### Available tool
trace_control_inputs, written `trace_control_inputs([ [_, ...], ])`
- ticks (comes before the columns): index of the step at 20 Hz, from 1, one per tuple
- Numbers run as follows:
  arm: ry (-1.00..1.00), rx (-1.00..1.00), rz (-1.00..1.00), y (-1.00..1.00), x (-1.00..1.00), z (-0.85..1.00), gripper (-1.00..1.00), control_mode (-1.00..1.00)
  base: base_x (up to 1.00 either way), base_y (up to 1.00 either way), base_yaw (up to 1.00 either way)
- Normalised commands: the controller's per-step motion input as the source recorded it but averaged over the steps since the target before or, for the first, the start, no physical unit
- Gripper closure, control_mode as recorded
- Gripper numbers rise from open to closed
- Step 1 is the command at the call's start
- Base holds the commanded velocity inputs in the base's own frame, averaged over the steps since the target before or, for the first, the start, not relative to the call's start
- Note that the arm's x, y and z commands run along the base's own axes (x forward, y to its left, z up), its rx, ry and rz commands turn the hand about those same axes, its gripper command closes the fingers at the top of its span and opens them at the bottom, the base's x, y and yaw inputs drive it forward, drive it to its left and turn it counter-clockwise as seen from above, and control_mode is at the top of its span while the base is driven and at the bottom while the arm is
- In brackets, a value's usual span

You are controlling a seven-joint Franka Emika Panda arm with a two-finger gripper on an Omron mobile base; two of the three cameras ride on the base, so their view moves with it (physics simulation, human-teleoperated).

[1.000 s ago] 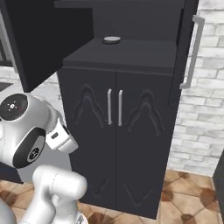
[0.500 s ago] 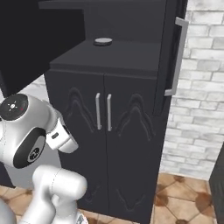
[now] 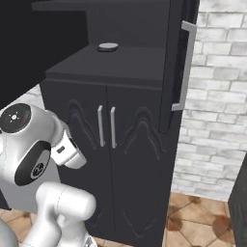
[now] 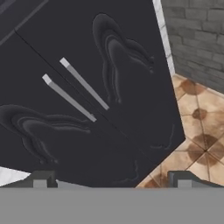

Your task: Pick the avocado and bread from the counter and place them on the plate. Then pick the jam from the cabinet and place it next to the plate. Lastly close the cabinet door.

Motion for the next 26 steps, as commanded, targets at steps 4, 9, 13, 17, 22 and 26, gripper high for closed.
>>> trace_control_inputs([
  [4,0.0,0.0,0.0,0.0,0.0,0.0,-1.0,1.0,0.35,-0.23,0.0],
  [9,0.0,0.0,0.0,0.0,0.0,0.0,-1.0,1.0,0.36,-0.22,0.0],
  [13,0.0,0.0,0.0,0.0,0.0,0.0,-1.0,1.0,0.37,-0.27,0.0],
  [17,0.0,0.0,0.0,0.0,0.0,0.0,-1.0,1.0,0.38,-0.3,0.0],
  [22,0.0,0.0,0.0,0.0,0.0,0.0,-1.0,1.0,0.32,-0.31,0.0],
  [26,0.0,0.0,0.0,0.0,0.0,0.0,-1.0,1.0,0.29,-0.31,0.0],
])
